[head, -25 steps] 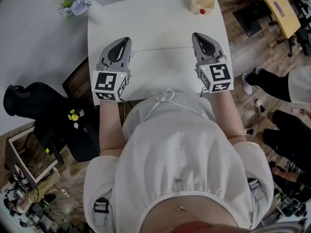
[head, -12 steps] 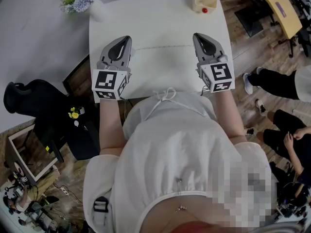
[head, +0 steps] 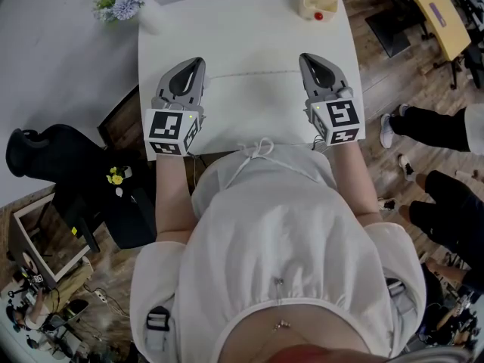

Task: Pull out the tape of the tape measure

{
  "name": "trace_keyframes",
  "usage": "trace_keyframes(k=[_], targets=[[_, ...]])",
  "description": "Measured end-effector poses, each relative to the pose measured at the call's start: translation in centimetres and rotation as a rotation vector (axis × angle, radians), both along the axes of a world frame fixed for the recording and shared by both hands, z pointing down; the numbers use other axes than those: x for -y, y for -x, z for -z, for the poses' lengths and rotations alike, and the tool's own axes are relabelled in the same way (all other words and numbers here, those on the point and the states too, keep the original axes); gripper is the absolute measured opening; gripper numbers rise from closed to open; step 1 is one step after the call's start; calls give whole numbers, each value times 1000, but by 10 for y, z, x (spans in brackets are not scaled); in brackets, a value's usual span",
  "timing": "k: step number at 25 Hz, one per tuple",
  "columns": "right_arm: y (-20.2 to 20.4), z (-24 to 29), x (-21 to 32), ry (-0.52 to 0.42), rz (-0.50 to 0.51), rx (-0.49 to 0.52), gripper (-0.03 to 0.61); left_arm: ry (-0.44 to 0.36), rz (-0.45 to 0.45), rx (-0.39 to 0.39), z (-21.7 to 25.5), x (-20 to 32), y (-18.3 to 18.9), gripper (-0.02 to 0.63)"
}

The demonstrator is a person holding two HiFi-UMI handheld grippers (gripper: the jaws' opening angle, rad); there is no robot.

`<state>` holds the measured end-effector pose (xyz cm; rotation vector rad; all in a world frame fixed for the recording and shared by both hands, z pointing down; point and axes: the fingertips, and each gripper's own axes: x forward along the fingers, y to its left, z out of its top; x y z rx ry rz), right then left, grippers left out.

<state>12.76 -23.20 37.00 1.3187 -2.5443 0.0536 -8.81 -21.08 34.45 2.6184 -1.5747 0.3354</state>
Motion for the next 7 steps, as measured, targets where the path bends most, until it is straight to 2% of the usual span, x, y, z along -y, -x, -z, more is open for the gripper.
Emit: trace_keyframes(k=[7], targets=[[2,-3,1,15,4,0,2,-1,8,-9,4,0,0,21]])
